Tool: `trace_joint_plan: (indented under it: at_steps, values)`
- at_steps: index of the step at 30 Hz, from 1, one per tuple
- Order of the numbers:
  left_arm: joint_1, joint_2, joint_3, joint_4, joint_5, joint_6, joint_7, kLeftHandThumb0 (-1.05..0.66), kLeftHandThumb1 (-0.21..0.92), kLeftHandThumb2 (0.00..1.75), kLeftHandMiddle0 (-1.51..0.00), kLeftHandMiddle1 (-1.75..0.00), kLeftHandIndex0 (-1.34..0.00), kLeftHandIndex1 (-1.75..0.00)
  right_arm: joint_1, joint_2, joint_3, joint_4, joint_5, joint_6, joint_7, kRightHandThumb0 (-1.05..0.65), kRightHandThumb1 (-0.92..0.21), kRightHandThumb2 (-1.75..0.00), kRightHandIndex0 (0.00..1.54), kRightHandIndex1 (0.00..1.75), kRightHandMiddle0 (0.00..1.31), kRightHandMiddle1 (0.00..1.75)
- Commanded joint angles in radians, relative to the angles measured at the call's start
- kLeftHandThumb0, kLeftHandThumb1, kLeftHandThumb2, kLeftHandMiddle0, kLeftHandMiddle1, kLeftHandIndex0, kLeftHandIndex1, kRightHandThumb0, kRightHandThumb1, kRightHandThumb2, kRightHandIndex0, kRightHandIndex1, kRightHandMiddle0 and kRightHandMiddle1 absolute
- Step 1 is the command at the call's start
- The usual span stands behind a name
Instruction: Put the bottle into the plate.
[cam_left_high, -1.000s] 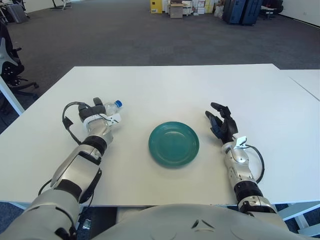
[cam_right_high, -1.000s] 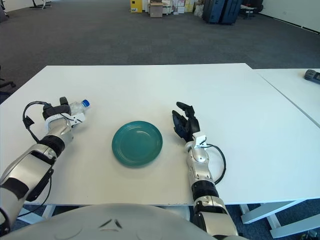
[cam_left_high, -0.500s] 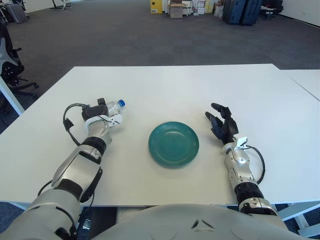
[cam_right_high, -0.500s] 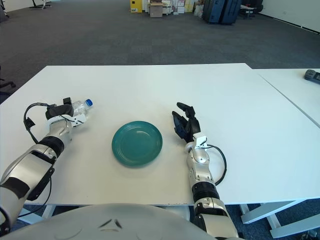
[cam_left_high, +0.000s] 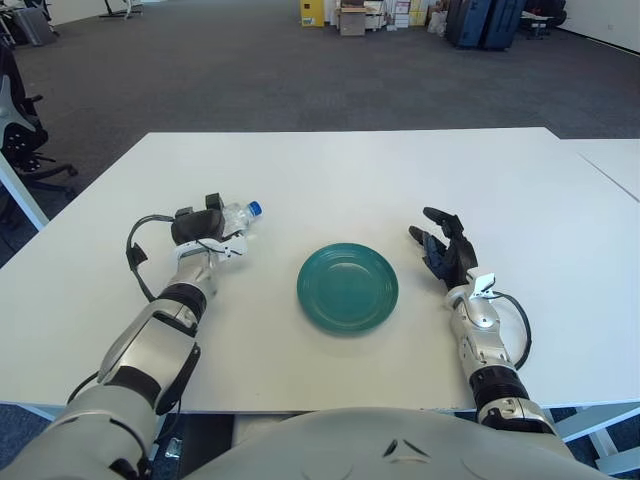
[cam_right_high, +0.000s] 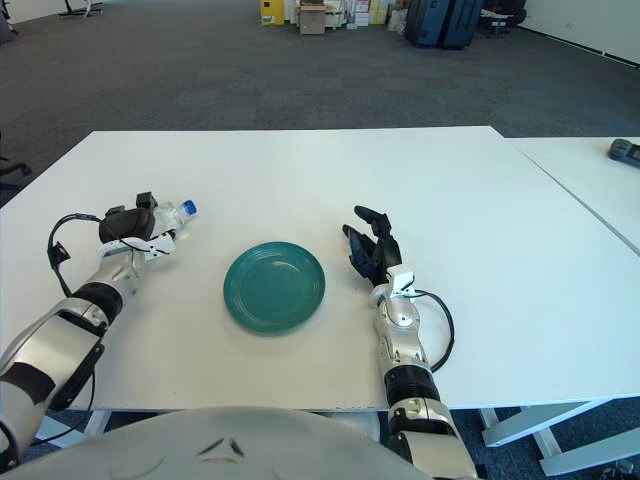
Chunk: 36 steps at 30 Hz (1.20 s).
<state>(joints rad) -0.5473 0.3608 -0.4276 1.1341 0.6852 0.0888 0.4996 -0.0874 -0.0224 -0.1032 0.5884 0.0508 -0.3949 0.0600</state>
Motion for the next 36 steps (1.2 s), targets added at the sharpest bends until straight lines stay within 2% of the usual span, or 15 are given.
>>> trace_joint_plan:
  at_steps: [1, 4, 8, 15, 19, 31, 36]
  values:
    - [0.056, 0.012, -0.005, -0.045, -0.008, -0.041, -0.005, -0.45, 0.41, 1.19, -1.08, -1.75, -0.54, -1.74, 0.048, 0.01, -0.002, 0.026, 0.009, 0.051, -0.005, -0.62, -0.92, -0.69, 0.67, 0.11, 0.05, 0.93]
    - [0.079, 0.035, -0.009, -0.095, -0.003, -0.094, 0.027, -0.45, 0.39, 1.21, -1.09, -1.75, -0.55, -1.74, 0.051, 0.009, -0.002, 0.015, 0.015, 0.074, 0.003, -0.67, -0.92, -0.75, 0.67, 0.11, 0.05, 0.94]
    - [0.109, 0.065, -0.007, -0.18, 0.001, -0.122, 0.024, -0.45, 0.39, 1.21, -1.09, -1.75, -0.55, -1.75, 0.053, 0.008, -0.004, 0.005, 0.026, 0.095, 0.015, -0.71, -0.92, -0.81, 0.67, 0.11, 0.06, 0.95]
    - [0.227, 0.138, 0.03, -0.522, 0.009, -0.14, -0.014, -0.44, 0.41, 1.19, -1.13, -1.75, -0.53, -1.75, 0.055, 0.009, -0.01, -0.004, 0.046, 0.113, 0.038, -0.73, -0.92, -0.88, 0.67, 0.12, 0.07, 0.94]
    - [0.275, 0.156, 0.052, -0.645, 0.013, -0.152, -0.02, -0.44, 0.42, 1.18, -1.14, -1.75, -0.53, -1.75, 0.055, 0.01, -0.012, -0.005, 0.046, 0.112, 0.043, -0.74, -0.92, -0.9, 0.68, 0.12, 0.07, 0.94]
    - [0.364, 0.144, 0.146, -0.91, -0.062, -0.291, -0.068, -0.44, 0.42, 1.18, -1.15, -1.75, -0.53, -1.75, 0.048, 0.01, -0.006, 0.004, 0.045, 0.098, 0.042, -0.74, -0.92, -0.91, 0.69, 0.14, 0.08, 0.93]
    - [0.384, 0.13, 0.172, -0.957, -0.092, -0.35, -0.091, -0.44, 0.42, 1.18, -1.14, -1.75, -0.53, -1.75, 0.046, 0.012, -0.003, 0.002, 0.041, 0.102, 0.039, -0.75, -0.92, -0.91, 0.7, 0.15, 0.08, 0.93]
